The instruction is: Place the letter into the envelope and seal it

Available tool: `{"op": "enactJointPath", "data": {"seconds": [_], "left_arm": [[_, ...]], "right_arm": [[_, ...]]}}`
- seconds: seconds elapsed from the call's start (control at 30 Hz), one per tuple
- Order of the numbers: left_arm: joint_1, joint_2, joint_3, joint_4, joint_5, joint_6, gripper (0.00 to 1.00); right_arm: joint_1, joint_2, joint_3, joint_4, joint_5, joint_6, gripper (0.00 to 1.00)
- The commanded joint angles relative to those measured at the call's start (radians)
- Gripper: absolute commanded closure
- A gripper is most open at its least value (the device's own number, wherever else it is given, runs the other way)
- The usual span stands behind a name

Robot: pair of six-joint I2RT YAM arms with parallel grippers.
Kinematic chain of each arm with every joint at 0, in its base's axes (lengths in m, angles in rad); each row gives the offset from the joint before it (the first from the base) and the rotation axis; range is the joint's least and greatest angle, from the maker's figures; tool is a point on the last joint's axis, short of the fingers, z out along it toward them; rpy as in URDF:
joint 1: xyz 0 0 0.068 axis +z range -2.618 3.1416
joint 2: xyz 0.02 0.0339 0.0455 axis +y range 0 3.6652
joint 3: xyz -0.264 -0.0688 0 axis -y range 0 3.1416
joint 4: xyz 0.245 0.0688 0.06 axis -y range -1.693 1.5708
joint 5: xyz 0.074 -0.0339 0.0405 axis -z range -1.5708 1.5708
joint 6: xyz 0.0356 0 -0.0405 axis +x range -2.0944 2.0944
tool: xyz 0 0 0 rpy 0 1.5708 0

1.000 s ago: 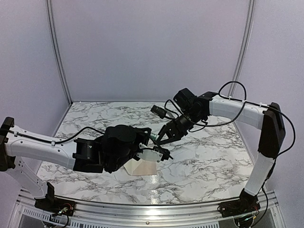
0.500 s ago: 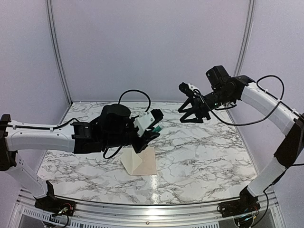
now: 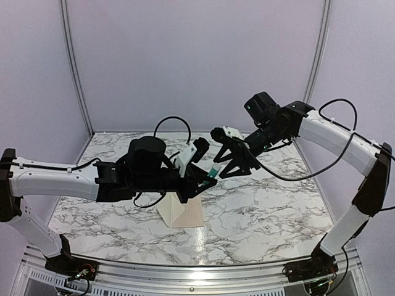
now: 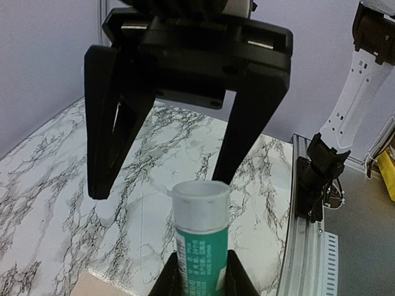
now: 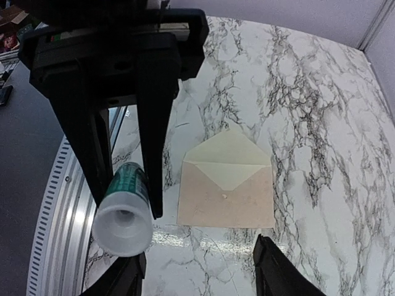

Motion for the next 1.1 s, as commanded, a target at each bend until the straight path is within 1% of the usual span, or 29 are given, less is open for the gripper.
{"op": "enactJointPath", "data": {"seconds": [0.0,0.43,0.57,0.8,1.07], "left_arm": [[0.005,0.009,-0.012,0.047,0.019,-0.015,0.93],[0.005,0.030,-0.003,0.046,0.004,-0.001,0.93],[0.005,0.032,0.000,0.048,-0.003,0.003,0.93],[0.005,0.032,0.002,0.048,-0.011,0.004,0.93],[0.005,0.029,0.002,0.049,-0.034,0.013,0.93]], "right_arm": [[0.022,0.013,0.046,-0.052,-0.029,-0.012,0.44],[0.039,0.000,0.065,-0.087,-0.132,-0.011,0.44],[0.041,0.005,0.065,-0.086,-0.148,0.001,0.46],[0.045,0.017,0.056,-0.086,-0.156,0.004,0.49],[0.054,0.027,0.048,-0.085,-0.171,0.009,0.58]]}}
